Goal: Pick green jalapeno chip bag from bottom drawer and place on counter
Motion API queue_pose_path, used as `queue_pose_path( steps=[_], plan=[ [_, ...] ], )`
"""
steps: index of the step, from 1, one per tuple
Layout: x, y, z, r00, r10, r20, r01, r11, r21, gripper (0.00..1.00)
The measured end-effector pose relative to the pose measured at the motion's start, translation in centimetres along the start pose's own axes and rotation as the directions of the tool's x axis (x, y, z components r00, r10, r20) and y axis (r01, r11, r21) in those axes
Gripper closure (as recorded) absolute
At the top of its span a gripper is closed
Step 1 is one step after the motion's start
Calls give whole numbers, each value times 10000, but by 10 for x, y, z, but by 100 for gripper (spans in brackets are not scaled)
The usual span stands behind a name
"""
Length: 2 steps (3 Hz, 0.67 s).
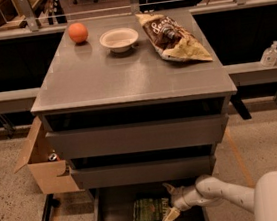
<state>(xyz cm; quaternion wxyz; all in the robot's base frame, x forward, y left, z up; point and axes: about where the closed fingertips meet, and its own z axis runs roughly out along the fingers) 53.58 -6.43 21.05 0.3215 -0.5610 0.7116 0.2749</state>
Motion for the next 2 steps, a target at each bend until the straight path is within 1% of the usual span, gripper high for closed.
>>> queue_pose_path(
  steps=[1,2],
  plan=[
    [6,-7,11,10000,-88,35,87,9998,150,0],
    [11,-12,23,10000,-55,-6,55,9996,295,0]
  ],
)
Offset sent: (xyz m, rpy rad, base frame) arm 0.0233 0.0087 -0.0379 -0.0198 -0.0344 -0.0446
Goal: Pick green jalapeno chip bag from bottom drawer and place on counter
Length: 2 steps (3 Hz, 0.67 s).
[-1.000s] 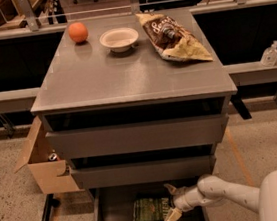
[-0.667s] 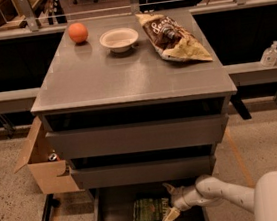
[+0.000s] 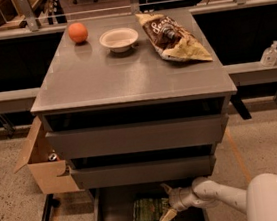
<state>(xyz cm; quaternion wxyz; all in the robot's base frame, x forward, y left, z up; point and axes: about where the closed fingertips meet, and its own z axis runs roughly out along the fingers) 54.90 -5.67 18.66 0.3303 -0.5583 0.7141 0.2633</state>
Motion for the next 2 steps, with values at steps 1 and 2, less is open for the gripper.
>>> queue_pose_path(
  steps=[1,2],
  plan=[
    [3,-3,12,9998,-68,-174,69,10000,70,0],
    [7,-4,26,9990,-99,-443,104,9999,103,0]
  ],
)
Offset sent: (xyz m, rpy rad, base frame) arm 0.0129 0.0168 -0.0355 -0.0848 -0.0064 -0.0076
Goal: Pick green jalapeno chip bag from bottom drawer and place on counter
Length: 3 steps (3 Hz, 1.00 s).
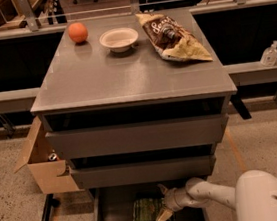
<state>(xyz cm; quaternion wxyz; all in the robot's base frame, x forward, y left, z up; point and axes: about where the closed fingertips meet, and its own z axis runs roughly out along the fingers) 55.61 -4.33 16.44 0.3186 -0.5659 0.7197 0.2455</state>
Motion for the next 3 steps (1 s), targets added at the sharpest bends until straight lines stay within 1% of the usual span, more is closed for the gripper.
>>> queue_pose_path(
  steps=[1,3],
  plan=[
    [7,1,13,9997,76,-214,-77,10000,-51,0],
    [21,7,35,9980,429,-463,-440,9988,-230,0]
  ],
)
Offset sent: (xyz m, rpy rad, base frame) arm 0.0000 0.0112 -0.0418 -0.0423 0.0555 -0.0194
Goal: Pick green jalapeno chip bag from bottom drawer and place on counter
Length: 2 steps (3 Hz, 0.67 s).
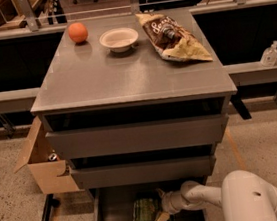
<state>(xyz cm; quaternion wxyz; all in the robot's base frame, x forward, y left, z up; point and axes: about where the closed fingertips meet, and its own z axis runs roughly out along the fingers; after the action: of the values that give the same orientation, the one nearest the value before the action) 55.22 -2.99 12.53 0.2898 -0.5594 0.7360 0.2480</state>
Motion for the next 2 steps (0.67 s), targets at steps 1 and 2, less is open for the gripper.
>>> queue_pose_path(
  steps=[1,2],
  plan=[
    [5,3,7,9999,104,-56,-105,9999,-126,19],
    [5,4,8,10000,96,-23,-96,9998,-154,42]
  ],
)
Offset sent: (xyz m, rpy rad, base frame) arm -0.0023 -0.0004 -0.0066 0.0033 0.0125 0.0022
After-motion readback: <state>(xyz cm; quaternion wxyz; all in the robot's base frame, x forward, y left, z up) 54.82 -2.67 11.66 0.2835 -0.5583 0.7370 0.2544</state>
